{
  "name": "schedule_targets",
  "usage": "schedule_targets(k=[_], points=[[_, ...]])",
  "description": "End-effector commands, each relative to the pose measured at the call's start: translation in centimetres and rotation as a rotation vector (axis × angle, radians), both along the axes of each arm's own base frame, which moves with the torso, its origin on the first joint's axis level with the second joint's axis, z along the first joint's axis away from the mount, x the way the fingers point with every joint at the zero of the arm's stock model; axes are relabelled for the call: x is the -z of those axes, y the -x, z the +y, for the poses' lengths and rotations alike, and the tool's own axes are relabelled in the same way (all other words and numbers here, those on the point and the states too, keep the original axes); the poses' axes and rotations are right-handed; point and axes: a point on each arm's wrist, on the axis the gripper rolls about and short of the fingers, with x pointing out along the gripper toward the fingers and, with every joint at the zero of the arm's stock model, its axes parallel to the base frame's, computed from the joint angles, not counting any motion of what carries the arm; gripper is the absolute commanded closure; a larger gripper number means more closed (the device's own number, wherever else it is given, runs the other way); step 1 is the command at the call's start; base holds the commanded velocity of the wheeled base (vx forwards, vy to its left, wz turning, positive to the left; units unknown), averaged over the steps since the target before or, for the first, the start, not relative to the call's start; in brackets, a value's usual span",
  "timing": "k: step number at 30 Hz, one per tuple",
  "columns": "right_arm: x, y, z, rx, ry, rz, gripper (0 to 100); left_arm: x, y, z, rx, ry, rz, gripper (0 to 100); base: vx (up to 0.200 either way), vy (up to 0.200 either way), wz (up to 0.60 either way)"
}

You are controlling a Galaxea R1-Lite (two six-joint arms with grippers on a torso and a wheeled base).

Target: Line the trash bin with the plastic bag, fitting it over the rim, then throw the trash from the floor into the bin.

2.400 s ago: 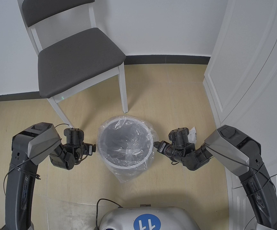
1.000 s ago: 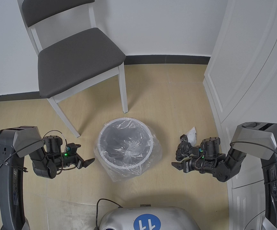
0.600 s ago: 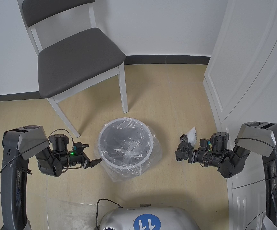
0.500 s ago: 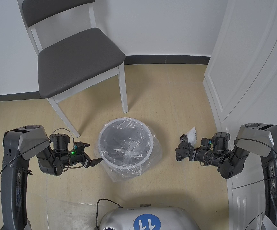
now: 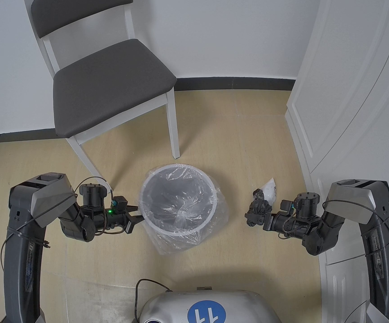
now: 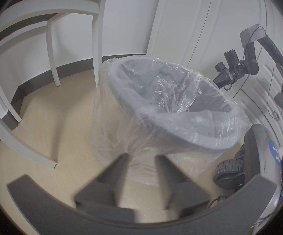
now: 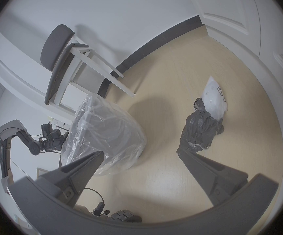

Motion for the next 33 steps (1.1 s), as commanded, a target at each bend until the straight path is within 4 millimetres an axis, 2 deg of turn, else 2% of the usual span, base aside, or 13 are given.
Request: schedule_targets(k=[1,6,14,16,19,33], points=[[0.4,0.1,0.1,-0.001,0.000,0.010,0,0.0,0.0,0.0,-0.002,0.004,0.004,100,0.000,0.000,0.00],[0.4,0.1,0.1,0.002,-0.006,0.013,0,0.0,-0.3,0.1,-0.007,0.006,-0.004,100,0.000,0.000,0.00],[0.4,0.1,0.1,0.005,-0.006,0.017,0,-0.1,-2.5,1.6,-0.062,0.004,-0.060,100,0.000,0.000,0.00],[0.3,-0.1,0.1,0.005,-0.007,0.012,0,1.5,-4.1,2.1,-0.131,-0.031,-0.097,100,0.000,0.000,0.00],[0.3,-0.2,0.1,0.008,-0.006,0.013,0,2.2,-5.0,2.4,-0.159,-0.021,-0.085,100,0.000,0.000,0.00],[0.2,-0.2,0.1,0.013,-0.017,0.019,0,2.2,-5.0,1.3,-0.145,0.002,-0.055,100,0.000,0.000,0.00]])
